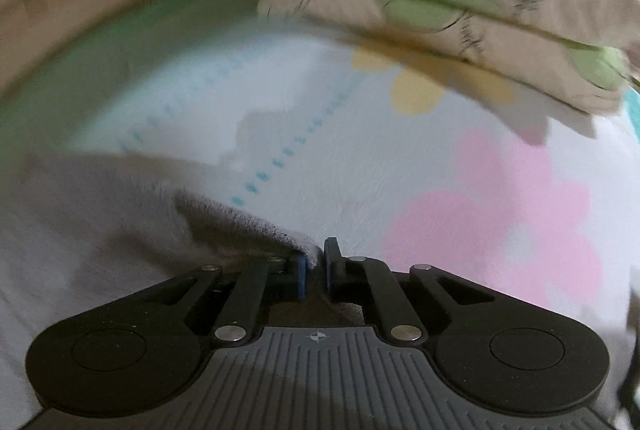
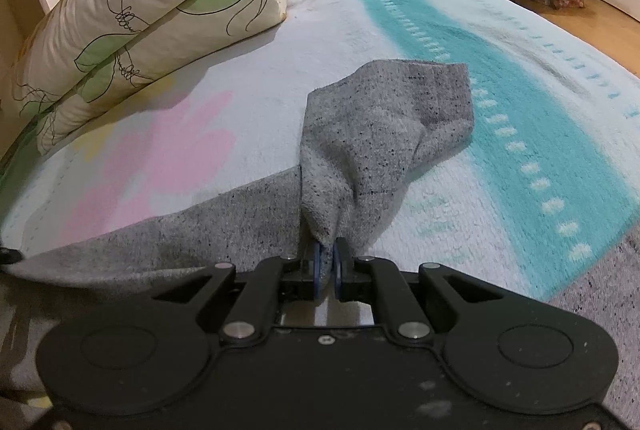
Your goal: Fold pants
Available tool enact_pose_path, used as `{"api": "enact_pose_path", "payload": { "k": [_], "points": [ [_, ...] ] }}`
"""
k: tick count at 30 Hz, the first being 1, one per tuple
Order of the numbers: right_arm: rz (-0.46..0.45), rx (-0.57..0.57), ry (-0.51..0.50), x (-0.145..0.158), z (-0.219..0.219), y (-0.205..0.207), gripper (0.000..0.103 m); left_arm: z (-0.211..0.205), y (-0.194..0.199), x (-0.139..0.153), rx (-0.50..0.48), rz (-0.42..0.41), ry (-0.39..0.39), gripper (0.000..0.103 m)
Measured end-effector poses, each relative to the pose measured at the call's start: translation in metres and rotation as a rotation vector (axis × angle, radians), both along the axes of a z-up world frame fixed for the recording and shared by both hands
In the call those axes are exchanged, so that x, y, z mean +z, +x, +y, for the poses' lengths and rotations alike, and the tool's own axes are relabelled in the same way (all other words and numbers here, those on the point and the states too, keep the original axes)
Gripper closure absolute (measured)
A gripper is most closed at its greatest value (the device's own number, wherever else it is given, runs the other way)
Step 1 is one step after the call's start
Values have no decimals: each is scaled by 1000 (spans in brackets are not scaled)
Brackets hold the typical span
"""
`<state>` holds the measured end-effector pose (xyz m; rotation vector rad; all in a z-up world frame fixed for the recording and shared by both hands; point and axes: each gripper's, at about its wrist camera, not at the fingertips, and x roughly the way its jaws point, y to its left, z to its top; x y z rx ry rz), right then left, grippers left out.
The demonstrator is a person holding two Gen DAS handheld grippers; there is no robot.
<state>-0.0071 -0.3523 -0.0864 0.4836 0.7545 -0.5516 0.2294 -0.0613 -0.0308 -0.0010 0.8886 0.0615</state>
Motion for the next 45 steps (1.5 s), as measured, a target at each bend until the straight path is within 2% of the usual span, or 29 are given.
{"api": "enact_pose_path", "payload": {
  "k": [3,5,12,17,21,24,27,30,32,35,40,45],
  "points": [
    [-7,-4,4,2,-2,-1,95,5,-42,26,-52,-63,3,95],
    [-22,0,7,7,-2,-5,95,10,-69,37,-75,-76,-7,95],
    [-60,-17,77,48,-12,-44,95,21,-156,50,-148,-118,-4,95],
    [34,22,77,70,-3,-84,95,32,-196,31,-166,-74,-24,95],
    [166,80,71,60,5,-104,93,46,-221,6,-161,-6,-39,95],
    [270,84,16,57,14,-112,89,48,-232,-16,-189,48,-18,95],
    [255,75,-47,75,22,-118,83,50,-233,-29,-196,94,-37,95],
    [208,107,-109,98,34,-106,70,55,-234,-28,-201,88,-46,95],
    [182,139,-160,106,41,-92,56,58,-233,-22,-204,69,-46,94],
    [194,175,-207,103,47,-58,53,67,-229,-16,-197,61,-58,93],
    [269,204,-249,73,55,-5,53,81,-226,-17,-171,70,-66,93],
    [363,238,-289,44,64,23,53,93,-222,-20,-143,73,-59,92]
  ]
}}
